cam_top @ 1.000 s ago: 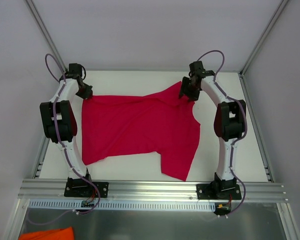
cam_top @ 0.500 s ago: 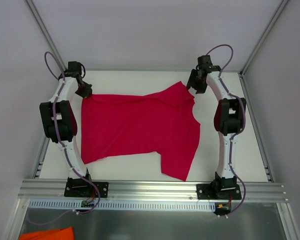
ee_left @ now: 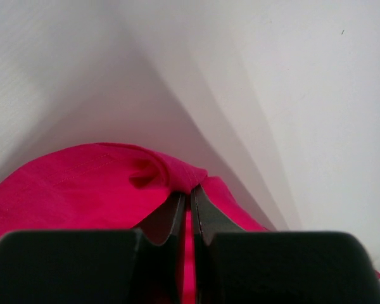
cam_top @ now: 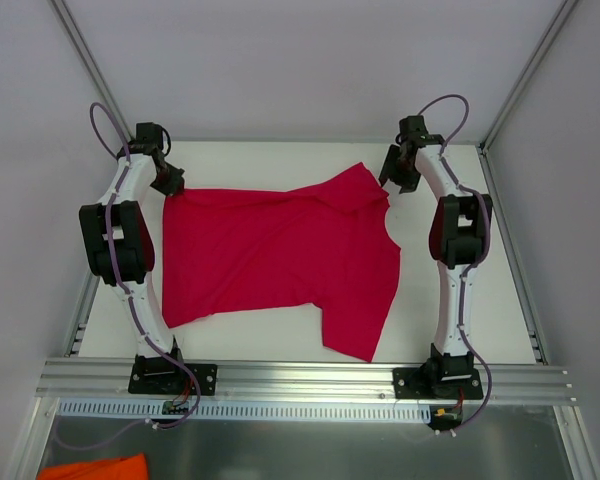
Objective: Fold and stack the t-shirts
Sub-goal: Flatten out the tshirt
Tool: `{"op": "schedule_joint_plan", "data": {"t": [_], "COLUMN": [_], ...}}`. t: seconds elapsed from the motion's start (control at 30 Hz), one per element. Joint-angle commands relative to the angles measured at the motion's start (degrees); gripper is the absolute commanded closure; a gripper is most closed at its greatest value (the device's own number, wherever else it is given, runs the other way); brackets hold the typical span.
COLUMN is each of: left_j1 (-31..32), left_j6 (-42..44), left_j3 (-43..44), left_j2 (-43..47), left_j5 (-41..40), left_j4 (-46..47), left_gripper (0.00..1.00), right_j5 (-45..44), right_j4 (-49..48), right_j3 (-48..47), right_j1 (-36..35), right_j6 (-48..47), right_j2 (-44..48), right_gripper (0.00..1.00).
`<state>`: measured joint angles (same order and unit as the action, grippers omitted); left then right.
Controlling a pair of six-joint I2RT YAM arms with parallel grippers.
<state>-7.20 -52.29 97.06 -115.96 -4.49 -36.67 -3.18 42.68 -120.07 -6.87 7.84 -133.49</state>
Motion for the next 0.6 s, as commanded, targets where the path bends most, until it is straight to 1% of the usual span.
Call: {"op": "schedule_joint_plan", "data": {"t": [0.0, 0.27, 0.37, 0.57], "left_j1": [-0.53, -0.62, -0.62, -0.62], "left_j6": [1.58, 1.67, 1.76, 2.11], "left_j3": [1.65, 0.5, 0.5, 0.42], "left_j2": [0.83, 1.26, 1.44, 1.88], "left_j5": [-0.34, 0.1, 0.27, 0.1], "left_j4": [-0.86, 0.1, 0.19, 0.19], "left_gripper": [1.0, 1.0, 1.0, 1.0], "right_j5": [0.63, 2.56, 2.56, 4.94], "right_j4": [-0.75, -2.33, -2.95, -1.89], "right_j3": [0.45, 1.15, 1.24, 0.53], "right_j1": [0.46, 0.46, 0.46, 0.63], "right_j6": [-0.28, 0.34, 0.51, 1.74], "right_j2": [-0.45, -1.15, -1.68, -2.83], "right_gripper": [0.41, 0.42, 0.46, 0.46]}}
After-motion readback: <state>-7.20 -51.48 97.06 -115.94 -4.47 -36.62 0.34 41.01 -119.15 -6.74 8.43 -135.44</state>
